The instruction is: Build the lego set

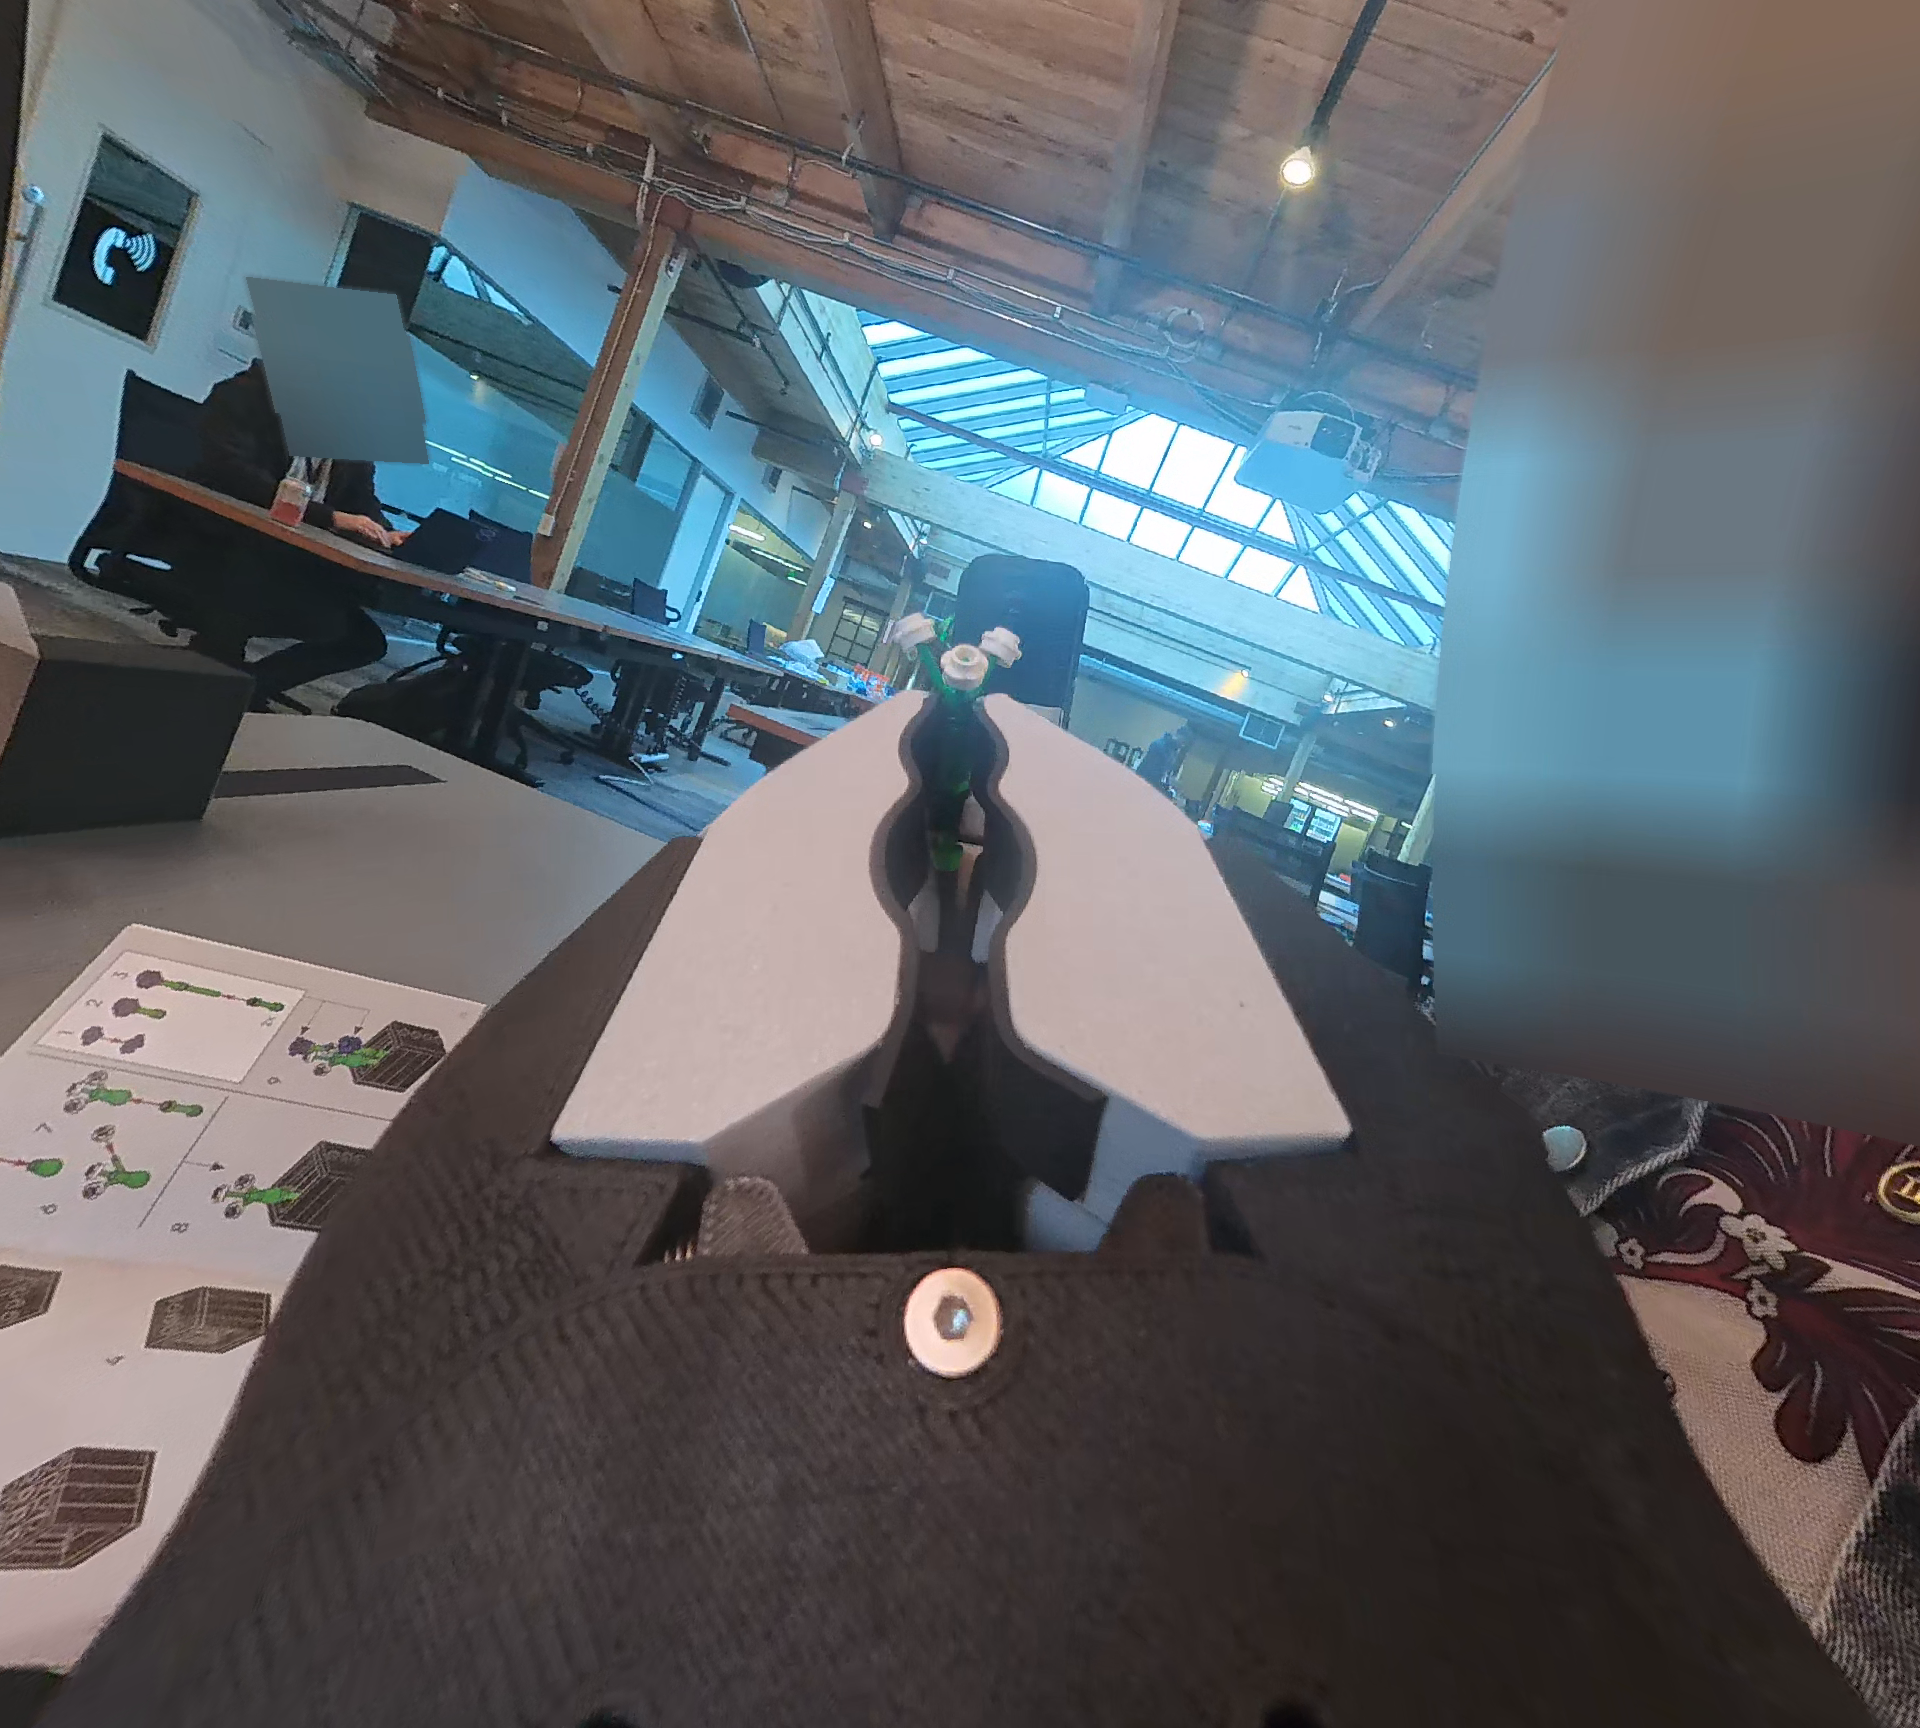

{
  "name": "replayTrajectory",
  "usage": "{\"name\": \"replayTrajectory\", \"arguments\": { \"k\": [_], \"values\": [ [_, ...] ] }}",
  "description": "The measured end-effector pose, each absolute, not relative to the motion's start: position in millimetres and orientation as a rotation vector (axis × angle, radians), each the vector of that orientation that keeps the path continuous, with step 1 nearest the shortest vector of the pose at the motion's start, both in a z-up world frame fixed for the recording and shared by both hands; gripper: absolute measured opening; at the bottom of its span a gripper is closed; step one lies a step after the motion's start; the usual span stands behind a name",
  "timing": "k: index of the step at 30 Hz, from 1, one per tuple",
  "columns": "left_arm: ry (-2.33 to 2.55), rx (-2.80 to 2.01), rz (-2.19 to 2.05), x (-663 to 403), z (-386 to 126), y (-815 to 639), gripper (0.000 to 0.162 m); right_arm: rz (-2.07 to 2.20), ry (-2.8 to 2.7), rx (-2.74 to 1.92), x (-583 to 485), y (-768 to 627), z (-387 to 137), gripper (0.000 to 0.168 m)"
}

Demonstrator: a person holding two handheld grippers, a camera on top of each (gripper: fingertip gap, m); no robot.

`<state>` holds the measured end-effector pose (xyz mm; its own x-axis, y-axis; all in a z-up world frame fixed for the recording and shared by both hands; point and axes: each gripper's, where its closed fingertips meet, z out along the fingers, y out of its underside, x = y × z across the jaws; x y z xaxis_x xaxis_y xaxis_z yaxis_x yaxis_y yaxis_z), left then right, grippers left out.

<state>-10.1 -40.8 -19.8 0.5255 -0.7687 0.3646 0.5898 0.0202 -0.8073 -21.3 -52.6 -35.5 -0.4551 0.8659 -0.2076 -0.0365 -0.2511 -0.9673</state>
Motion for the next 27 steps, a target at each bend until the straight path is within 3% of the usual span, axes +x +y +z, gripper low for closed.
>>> {"name": "replayTrajectory", "arguments": {
  "k": [20, 25, 27],
  "values": [
    [0.207, -1.170, -1.060, -10, -27, -39, 0.007, 1.808, -1.319, -1.059, -22, -51, -44, 0.002],
    [0.201, -1.242, -0.949, -17, -31, -31, 0.022, 1.790, -1.278, -1.067, -20, -39, -42, 0.002],
    [0.201, -1.288, -0.879, -23, -34, -27, 0.035, 1.765, -1.257, -1.076, -18, -31, -43, 0.002]
  ]
}}
